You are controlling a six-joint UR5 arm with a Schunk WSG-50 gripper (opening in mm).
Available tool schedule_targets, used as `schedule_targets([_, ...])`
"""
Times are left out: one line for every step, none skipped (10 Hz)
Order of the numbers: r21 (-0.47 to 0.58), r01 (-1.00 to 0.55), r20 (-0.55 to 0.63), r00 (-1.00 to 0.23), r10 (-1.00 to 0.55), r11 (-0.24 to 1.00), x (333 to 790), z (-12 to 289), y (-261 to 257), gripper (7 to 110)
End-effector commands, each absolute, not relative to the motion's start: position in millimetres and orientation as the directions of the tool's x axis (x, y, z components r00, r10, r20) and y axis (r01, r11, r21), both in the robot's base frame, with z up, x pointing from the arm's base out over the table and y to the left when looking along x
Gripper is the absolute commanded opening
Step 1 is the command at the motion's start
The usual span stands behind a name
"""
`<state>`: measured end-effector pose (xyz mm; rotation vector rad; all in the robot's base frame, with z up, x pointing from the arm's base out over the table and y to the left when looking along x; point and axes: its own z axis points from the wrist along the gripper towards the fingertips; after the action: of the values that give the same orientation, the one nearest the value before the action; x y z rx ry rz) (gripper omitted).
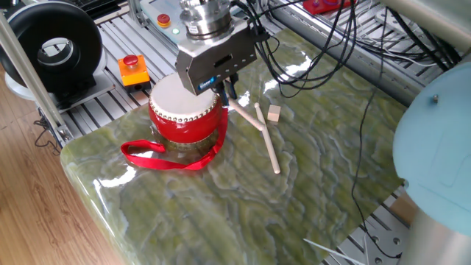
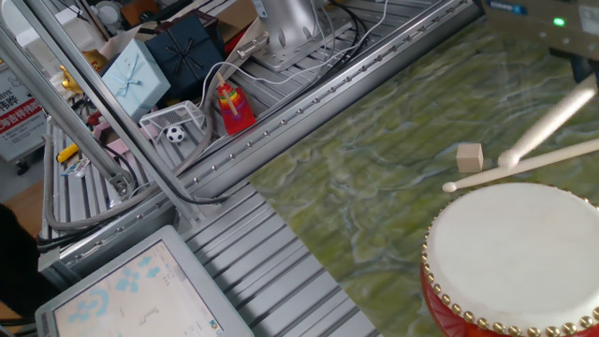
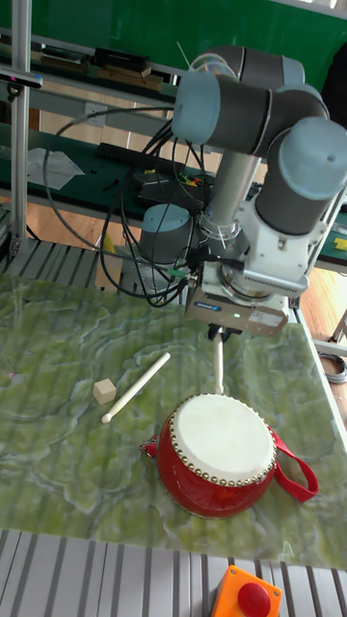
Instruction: Play the drum
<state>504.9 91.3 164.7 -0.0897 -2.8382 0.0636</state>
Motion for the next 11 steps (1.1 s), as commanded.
schedule_targets([0.013, 0.073, 0.350, -0.935, 0.064, 0.997, 511, 144, 104, 7])
schedule_targets([0.031, 0.091, 0.379, -0.923, 0.072, 0.995, 511, 134, 109, 7])
schedule_targets([0.041, 0.102, 0.385, -0.920, 0.078, 0.994, 515, 124, 112, 7])
schedule_targets([0.057, 0.116, 0.411, -0.908, 0.083, 0.992, 512, 119, 118, 7])
schedule_targets([0.071, 0.138, 0.505, -0.859, 0.083, 0.988, 490, 129, 125, 7])
schedule_targets([0.066, 0.150, 0.555, -0.827, 0.089, 0.986, 477, 138, 128, 7])
schedule_targets([0.021, 0.143, 0.541, -0.834, 0.109, 0.989, 476, 143, 120, 7])
schedule_targets([-0.019, 0.133, 0.533, -0.837, 0.123, 0.991, 470, 160, 115, 7])
schedule_targets([-0.030, 0.136, 0.568, -0.813, 0.129, 0.990, 455, 179, 118, 7])
schedule_targets([-0.041, 0.127, 0.540, -0.832, 0.129, 0.991, 456, 182, 113, 7])
schedule_targets([-0.069, 0.104, 0.422, -0.898, 0.123, 0.992, 479, 174, 100, 7])
